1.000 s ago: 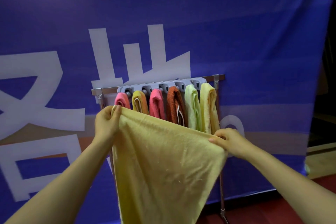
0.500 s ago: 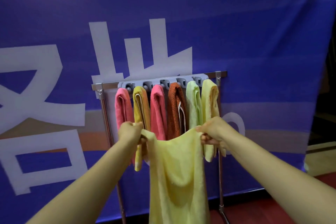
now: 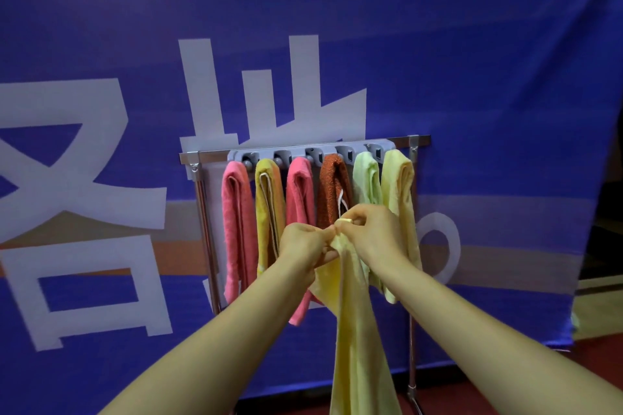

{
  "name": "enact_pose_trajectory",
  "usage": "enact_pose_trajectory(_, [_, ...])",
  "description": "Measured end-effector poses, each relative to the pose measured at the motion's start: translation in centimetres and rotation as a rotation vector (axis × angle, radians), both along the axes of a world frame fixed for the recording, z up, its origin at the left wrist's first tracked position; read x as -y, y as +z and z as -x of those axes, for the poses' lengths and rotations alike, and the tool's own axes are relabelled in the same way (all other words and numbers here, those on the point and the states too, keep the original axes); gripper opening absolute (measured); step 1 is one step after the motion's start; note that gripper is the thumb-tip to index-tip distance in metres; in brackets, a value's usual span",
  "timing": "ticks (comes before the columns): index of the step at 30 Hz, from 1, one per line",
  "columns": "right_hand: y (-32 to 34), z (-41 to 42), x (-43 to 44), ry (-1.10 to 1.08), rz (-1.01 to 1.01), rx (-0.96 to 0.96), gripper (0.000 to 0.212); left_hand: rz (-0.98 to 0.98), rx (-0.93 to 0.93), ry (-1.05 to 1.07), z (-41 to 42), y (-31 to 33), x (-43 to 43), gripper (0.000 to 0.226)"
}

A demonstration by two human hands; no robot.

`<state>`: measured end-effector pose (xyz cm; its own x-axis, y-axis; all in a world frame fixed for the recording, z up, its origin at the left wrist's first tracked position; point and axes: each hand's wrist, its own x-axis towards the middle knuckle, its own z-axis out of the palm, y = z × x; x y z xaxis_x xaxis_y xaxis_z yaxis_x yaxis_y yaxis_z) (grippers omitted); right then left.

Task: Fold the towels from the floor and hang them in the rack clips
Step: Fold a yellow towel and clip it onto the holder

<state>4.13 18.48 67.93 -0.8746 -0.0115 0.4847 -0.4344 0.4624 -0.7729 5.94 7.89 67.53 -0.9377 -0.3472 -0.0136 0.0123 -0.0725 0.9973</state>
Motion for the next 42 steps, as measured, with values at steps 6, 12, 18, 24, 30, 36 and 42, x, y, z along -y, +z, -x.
enact_pose_trajectory(6, [-0.4,-0.3,-0.1,-0.028,-0.019,-0.117,0.007,-0.026,-0.002,0.042,-0.5,1.1,-0.7,0.024])
enact_pose_trajectory(12, [-0.6,-1.0,-0.2,-0.031,-0.077,-0.242,0.011,-0.065,-0.001,0.081,-0.8,1.7,-0.7,0.011])
enact_pose_trajectory(18, [-1.0,-1.7,-0.3,0.045,-0.119,-0.272,0.013,-0.131,-0.007,0.076,-1.0,1.4,-0.9,0.011])
enact_pose_trajectory(24, [-1.5,-1.2,-0.9,0.095,-0.151,-0.28,0.011,-0.22,-0.029,0.04,-1.3,1.6,-1.2,0.021])
enact_pose_trajectory(30, [-0.3,-0.5,-1.6,0.084,-0.099,-0.329,0.011,0.472,-0.276,0.127,-1.3,-0.8,0.0,0.014])
enact_pose_trajectory(36, [1.4,-0.6,-1.8,0.118,-0.042,-0.379,0.011,1.027,-0.42,0.305,-1.3,-3.0,2.1,0.033])
enact_pose_trajectory(42, [2.3,-0.3,-2.2,0.088,0.03,-0.39,0.012,1.044,-0.377,0.143,-0.6,-3.5,3.1,0.031])
